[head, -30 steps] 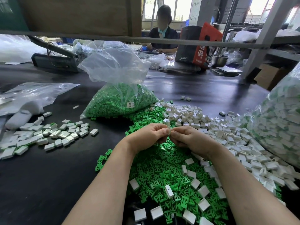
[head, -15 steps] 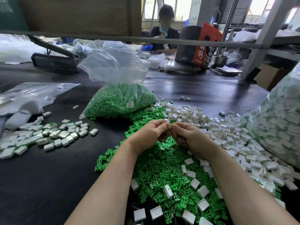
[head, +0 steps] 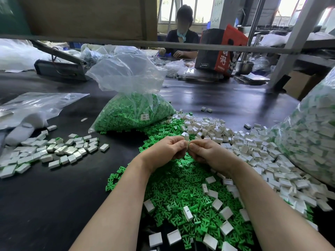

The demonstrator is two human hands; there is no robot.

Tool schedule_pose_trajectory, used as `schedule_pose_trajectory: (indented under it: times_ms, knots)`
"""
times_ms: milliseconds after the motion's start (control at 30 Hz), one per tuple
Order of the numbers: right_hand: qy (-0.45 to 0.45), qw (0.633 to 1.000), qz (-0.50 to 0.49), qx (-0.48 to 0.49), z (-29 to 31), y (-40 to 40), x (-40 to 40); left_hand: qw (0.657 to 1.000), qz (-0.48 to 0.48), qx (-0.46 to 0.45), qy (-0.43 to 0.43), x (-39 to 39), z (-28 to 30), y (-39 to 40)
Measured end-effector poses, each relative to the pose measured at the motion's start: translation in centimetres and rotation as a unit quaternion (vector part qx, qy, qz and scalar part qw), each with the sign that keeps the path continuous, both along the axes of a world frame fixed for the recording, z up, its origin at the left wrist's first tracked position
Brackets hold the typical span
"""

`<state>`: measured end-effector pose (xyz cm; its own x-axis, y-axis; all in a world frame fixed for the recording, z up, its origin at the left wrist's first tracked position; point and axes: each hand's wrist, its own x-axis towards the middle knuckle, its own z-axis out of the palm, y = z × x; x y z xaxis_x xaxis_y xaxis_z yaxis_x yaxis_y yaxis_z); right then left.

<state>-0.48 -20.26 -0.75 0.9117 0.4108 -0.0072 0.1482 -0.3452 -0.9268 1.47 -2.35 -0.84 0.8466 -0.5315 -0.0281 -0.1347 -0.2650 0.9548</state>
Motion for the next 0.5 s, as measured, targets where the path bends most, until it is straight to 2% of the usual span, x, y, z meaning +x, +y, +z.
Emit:
schedule_pose_trajectory:
  times_ms: [367,500]
  knots:
    - [0.014,1.000,-0.001,0.004,-0.1,0.1,0.2,0.999,-0.005,0.031,-0.024,-0.1,0.7,0.1]
    - [-0.027,0.999,-0.022,0.004,1.1,-0.2,0.1,1.000,0.000,-0.017,-0.018,0.2,0.9,1.0]
